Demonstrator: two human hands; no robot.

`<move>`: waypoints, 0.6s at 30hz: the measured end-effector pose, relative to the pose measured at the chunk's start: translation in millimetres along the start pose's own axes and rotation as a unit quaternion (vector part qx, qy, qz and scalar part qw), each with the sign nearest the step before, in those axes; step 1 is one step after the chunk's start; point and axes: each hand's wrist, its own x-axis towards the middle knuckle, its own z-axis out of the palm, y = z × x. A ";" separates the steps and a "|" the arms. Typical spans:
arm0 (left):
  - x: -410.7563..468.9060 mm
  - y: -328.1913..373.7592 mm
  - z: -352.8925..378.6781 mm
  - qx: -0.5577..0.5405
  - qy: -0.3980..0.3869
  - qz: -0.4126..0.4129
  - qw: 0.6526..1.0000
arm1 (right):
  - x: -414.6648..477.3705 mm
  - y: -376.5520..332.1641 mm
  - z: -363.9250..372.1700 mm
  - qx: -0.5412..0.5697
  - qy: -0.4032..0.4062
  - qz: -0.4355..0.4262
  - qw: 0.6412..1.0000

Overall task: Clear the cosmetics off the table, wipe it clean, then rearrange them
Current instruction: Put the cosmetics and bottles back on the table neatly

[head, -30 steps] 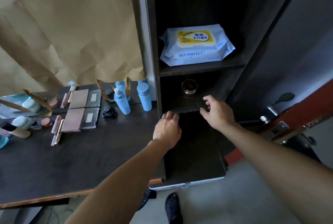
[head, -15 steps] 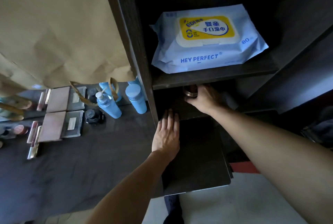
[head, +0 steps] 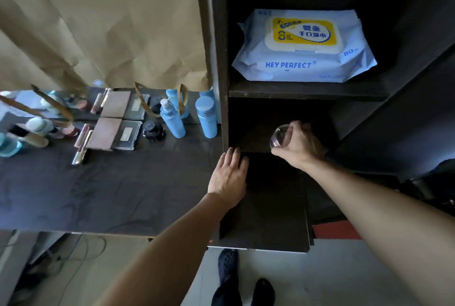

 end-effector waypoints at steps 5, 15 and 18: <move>-60.1 -16.5 -9.5 -0.041 -0.022 -0.083 0.995 | -44.9 -20.8 6.2 0.019 -0.018 -0.069 0.997; -146.3 -110.0 -16.0 -0.042 -0.020 -0.210 0.977 | -114.6 -113.2 70.6 0.013 -0.101 -0.225 0.969; -159.0 -146.1 -10.2 -0.042 -0.026 -0.220 0.974 | -105.4 -143.1 93.7 0.004 -0.104 -0.221 0.970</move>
